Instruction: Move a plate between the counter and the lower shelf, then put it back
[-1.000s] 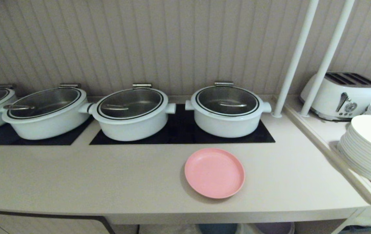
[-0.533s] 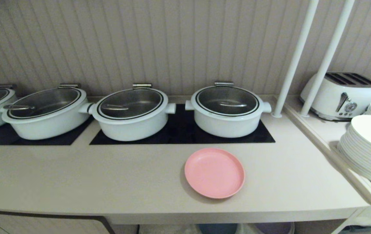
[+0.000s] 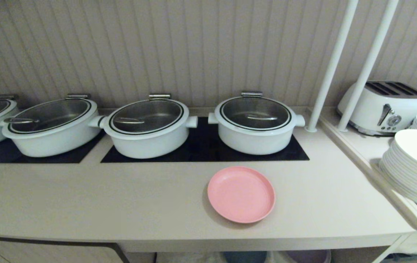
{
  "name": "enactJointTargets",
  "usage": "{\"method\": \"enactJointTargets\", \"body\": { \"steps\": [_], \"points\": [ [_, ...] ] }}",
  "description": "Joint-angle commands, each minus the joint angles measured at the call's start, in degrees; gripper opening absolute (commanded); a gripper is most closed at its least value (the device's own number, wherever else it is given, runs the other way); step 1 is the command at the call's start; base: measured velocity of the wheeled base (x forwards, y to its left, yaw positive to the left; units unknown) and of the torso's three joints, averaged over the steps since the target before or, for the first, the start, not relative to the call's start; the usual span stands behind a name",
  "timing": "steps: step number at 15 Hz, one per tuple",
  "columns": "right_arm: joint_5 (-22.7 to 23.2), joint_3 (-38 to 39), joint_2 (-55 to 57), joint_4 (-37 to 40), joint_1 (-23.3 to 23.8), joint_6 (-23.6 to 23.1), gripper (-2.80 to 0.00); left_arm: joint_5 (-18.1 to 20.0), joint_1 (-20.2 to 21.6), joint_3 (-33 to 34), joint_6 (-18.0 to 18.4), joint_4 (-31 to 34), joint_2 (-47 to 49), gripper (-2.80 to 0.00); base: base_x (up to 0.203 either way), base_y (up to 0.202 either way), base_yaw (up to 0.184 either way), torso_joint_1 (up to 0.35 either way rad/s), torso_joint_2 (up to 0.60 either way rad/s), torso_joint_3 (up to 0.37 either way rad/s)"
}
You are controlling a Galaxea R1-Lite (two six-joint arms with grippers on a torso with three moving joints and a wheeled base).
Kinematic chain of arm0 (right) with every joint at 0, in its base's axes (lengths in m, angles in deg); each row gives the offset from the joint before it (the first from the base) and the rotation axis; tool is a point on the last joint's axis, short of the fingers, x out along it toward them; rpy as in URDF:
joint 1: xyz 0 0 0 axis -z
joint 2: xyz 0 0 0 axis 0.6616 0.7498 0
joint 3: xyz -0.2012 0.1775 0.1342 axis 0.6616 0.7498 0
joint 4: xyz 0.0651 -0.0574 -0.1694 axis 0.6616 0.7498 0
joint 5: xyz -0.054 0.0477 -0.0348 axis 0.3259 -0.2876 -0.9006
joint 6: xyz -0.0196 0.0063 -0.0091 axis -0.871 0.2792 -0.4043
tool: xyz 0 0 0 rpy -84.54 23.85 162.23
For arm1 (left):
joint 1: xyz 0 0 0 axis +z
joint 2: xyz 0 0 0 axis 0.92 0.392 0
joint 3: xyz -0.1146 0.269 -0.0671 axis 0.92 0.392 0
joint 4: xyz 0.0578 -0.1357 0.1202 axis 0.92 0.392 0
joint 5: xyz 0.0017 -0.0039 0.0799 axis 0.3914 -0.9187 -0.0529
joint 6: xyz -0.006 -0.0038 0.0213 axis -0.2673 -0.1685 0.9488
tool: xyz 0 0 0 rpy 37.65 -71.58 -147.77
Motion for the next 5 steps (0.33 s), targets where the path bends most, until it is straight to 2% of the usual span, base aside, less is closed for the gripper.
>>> {"method": "enactJointTargets", "body": {
  "steps": [1,5],
  "points": [
    [0.0,0.1,0.1,0.0,0.0,0.3,-2.8,0.0,0.0,0.0,0.0,0.0,0.0,-2.8,0.0,0.0,0.0,0.0,0.0,0.0],
    [0.1,0.0,0.1,0.0,0.0,0.5,-2.8,0.0,0.0,0.0,0.0,0.0,0.0,-2.8,0.0,0.0,0.0,0.0,0.0,0.0]
  ]
}}
